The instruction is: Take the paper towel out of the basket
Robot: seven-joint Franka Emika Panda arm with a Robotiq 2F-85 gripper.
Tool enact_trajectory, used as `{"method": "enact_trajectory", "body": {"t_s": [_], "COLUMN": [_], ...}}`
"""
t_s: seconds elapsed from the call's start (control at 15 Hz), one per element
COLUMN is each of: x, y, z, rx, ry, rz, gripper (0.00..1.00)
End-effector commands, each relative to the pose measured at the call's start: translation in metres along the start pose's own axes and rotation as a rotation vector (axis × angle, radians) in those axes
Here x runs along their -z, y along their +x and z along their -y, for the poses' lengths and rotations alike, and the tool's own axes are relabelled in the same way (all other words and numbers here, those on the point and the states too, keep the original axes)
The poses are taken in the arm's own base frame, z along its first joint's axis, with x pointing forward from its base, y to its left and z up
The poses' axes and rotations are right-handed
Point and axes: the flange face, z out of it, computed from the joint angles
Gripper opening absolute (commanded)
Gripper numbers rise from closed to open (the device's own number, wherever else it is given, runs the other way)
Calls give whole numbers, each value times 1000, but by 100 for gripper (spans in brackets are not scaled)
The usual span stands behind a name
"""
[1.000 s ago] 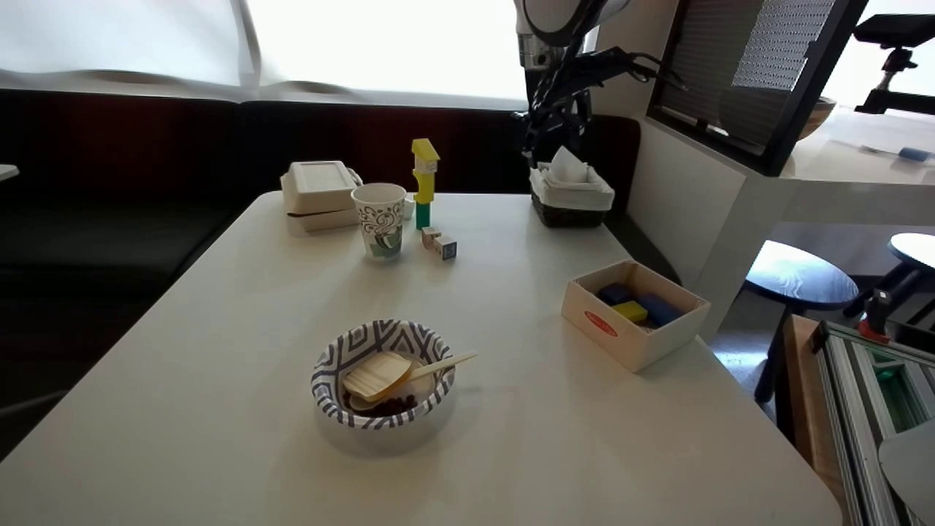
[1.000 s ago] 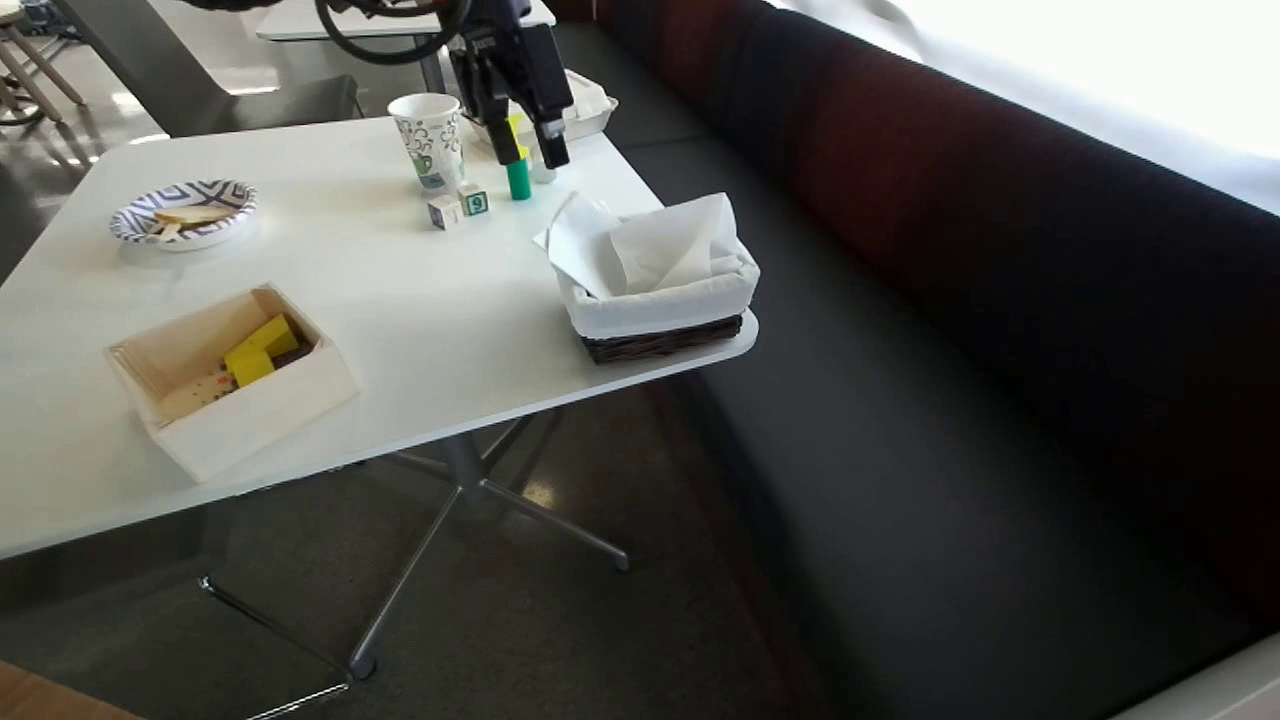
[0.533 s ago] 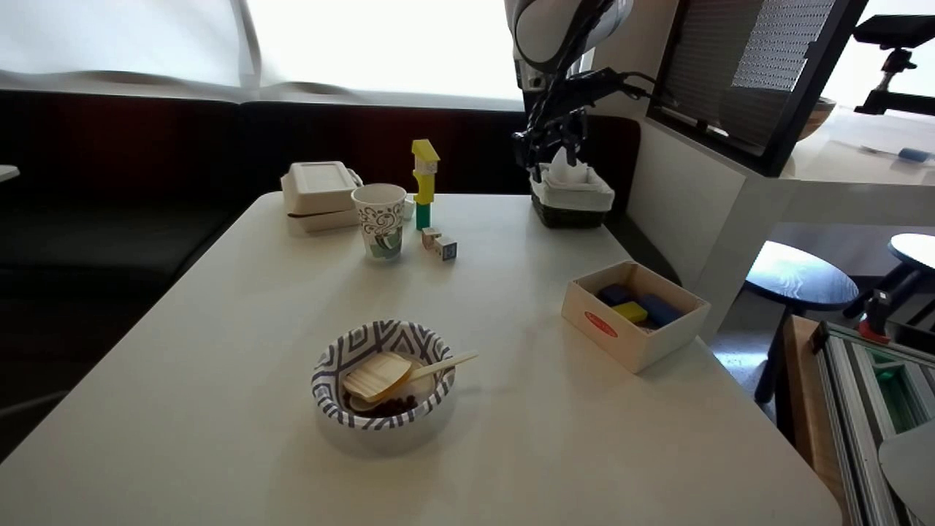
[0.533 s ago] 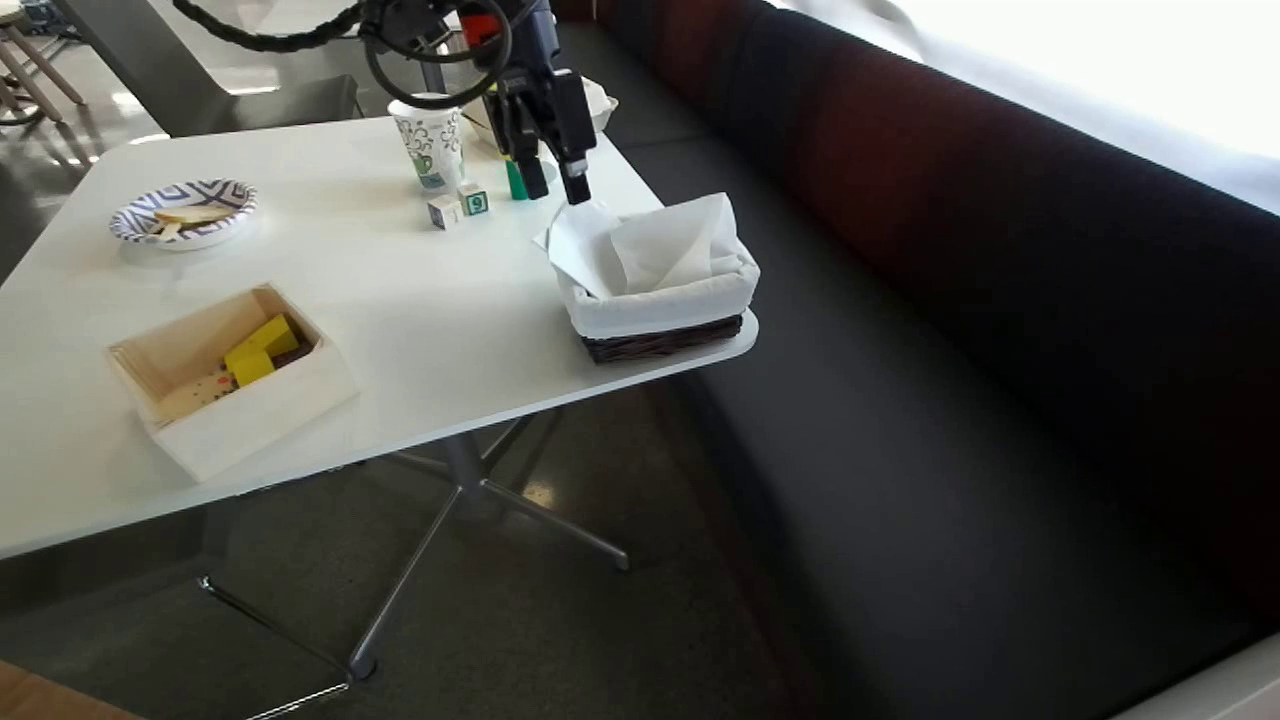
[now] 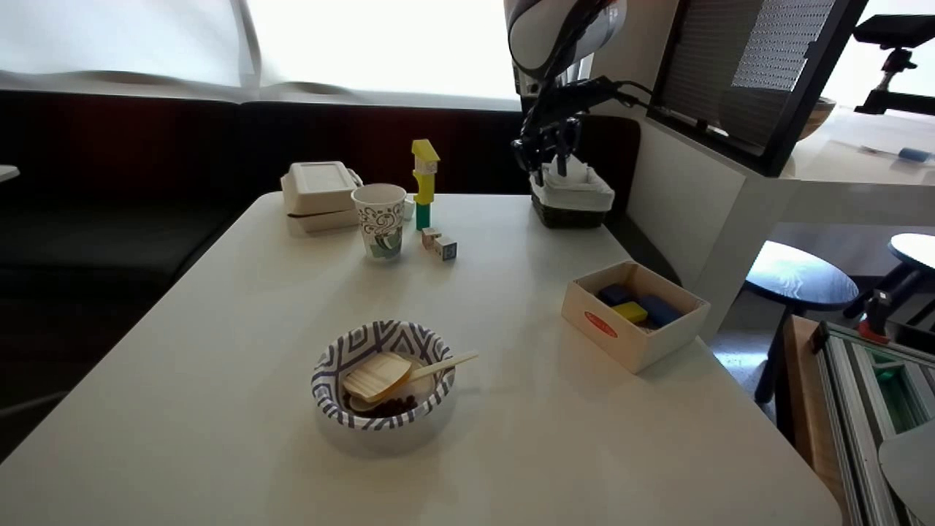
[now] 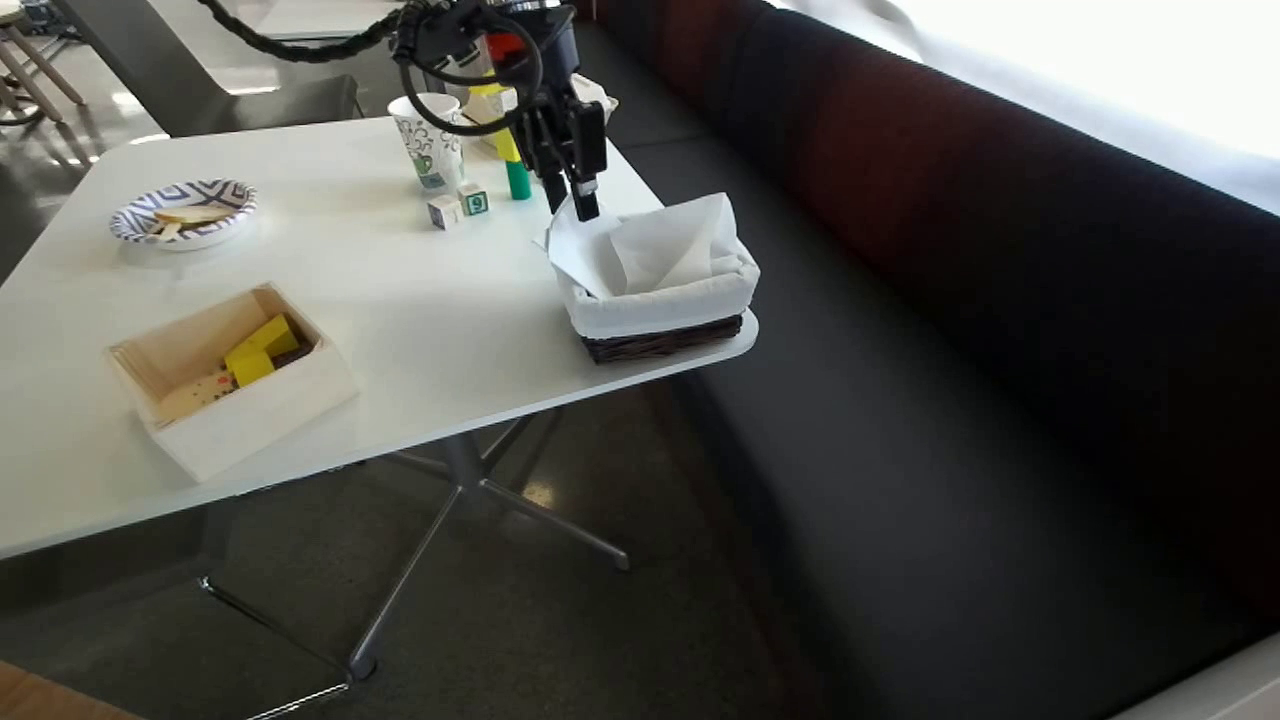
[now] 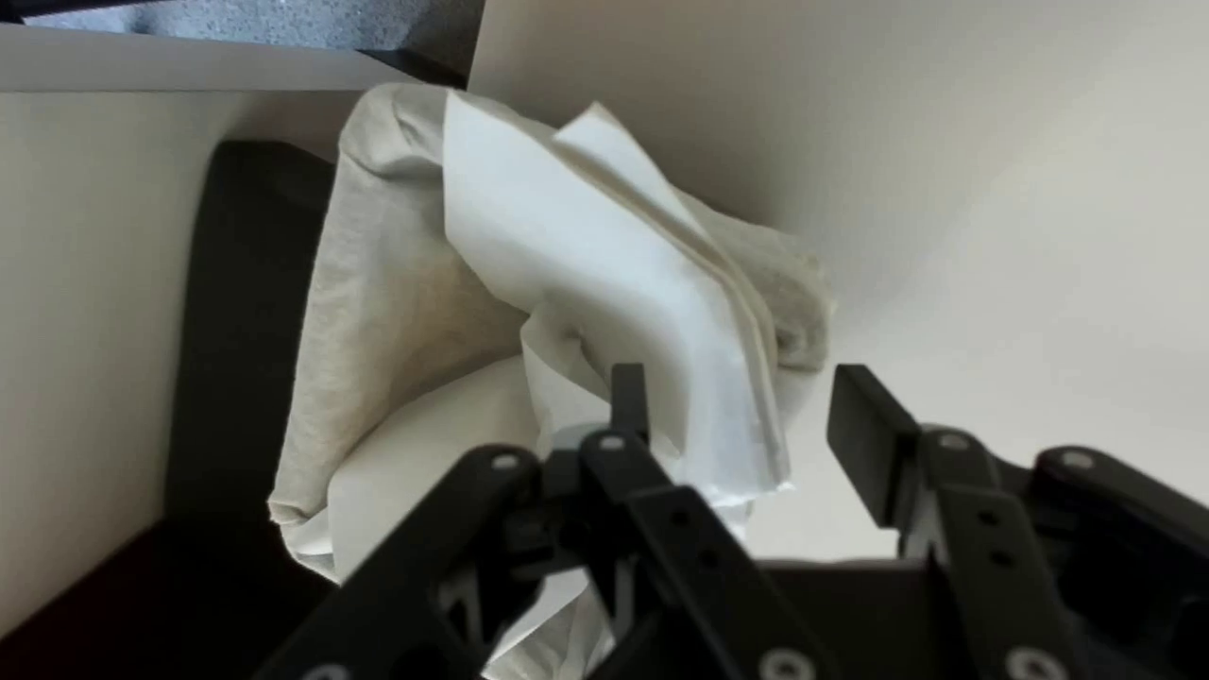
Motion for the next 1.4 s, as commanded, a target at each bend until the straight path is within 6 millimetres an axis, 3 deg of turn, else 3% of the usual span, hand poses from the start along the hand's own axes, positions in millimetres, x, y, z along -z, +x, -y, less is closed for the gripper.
{"method": "enact_trajectory", "body": {"t_s": [0.0, 0.07, 0.13, 0.2, 0.27, 0.33, 0.47, 0.87, 1.33], "x": [-9, -9, -9, -9, -9, -8, -6, 17, 103], "y": [10, 11, 11, 12, 12, 12, 13, 8, -6], "z": [0, 0, 0, 0, 1, 1, 1, -3, -14], "rx": [6, 7, 6, 6, 7, 8, 9, 8, 11], "ry": [30, 35, 39, 43, 49, 52, 59, 46, 151], "rz": [-13, -14, -18, -20, -23, -27, -29, -20, -113], "gripper": [48, 49, 44, 35, 19, 19, 2, 0, 0]}}
